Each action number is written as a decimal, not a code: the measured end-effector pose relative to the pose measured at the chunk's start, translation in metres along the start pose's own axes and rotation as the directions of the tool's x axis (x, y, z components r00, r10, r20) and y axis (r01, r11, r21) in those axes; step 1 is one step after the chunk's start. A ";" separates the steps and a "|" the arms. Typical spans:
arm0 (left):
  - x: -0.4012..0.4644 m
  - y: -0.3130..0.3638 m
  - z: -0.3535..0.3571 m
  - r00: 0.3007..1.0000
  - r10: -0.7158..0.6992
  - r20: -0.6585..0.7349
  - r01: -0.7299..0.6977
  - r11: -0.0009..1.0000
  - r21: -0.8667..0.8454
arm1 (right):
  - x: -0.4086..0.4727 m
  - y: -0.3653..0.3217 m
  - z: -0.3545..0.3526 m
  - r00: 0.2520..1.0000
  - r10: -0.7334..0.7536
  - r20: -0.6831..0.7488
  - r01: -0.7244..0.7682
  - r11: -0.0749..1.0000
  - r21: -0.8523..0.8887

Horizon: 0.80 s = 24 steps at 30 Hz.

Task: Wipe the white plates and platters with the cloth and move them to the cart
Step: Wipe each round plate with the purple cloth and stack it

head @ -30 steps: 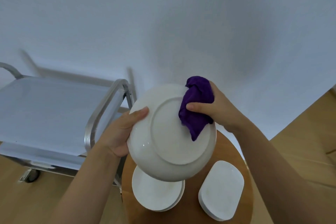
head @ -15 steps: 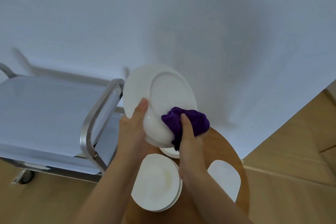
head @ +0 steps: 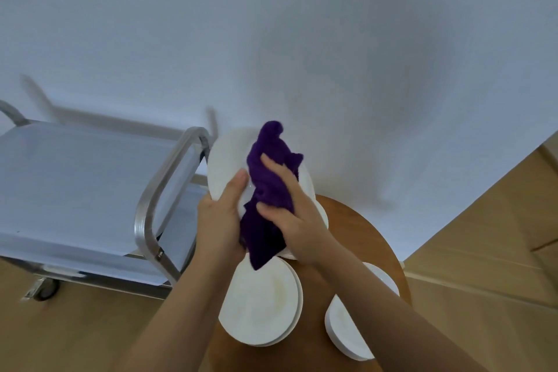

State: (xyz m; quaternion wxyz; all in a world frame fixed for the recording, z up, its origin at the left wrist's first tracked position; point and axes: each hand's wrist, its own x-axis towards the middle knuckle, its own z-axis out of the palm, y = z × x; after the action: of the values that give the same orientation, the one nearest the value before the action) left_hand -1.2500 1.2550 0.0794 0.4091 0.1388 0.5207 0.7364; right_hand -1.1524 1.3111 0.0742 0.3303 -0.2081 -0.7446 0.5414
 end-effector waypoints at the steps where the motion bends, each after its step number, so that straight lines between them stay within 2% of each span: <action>1: 0.001 -0.001 -0.001 1.000 -0.021 -0.023 0.020 1.000 -0.021 | -0.004 0.000 0.004 0.999 -0.044 -0.002 0.044 0.996 -0.083; 4: 0.002 -0.006 -0.006 0.993 -0.112 -0.048 0.108 0.991 -0.083 | -0.016 0.011 0.014 0.972 -0.232 -0.031 0.203 0.902 -0.382; 8: 0.003 -0.009 -0.014 0.976 -0.219 -0.001 0.211 0.942 -0.261 | -0.031 0.035 0.003 0.909 -0.416 -0.022 0.350 0.790 -0.503; 11: 0.007 -0.012 -0.021 0.973 -0.225 0.049 0.230 0.937 -0.261 | -0.038 0.054 -0.016 0.888 -0.460 -0.012 0.388 0.762 -0.518; 14: 0.012 -0.014 -0.028 0.979 -0.198 0.056 0.205 0.961 -0.186 | -0.042 0.070 -0.032 0.910 -0.415 -0.016 0.348 0.783 -0.516; 18: 0.017 -0.010 -0.034 0.966 -0.207 0.157 0.228 0.966 -0.124 | -0.044 0.082 -0.057 0.965 -0.262 -0.024 0.219 0.851 -0.478; 21: 0.021 -0.007 -0.038 0.963 -0.222 0.150 0.230 0.972 -0.041 | -0.036 0.082 -0.069 0.984 -0.177 -0.020 0.137 0.823 -0.551; 23: 0.021 -0.007 -0.042 0.967 -0.222 0.129 0.227 0.974 -0.027 | -0.028 0.081 -0.069 0.974 -0.048 -0.221 -0.073 0.856 -0.511; 24: 0.021 -0.006 -0.044 0.967 -0.222 0.126 0.227 0.973 -0.027 | -0.024 0.081 -0.068 0.932 0.054 -0.359 -0.202 0.900 -0.387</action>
State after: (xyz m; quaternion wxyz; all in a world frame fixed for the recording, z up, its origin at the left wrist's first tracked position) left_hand -1.2880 1.2433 0.0509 0.5238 0.1151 0.4919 0.6859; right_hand -1.0910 1.3670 0.0045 0.3646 -0.4133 -0.7592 0.3462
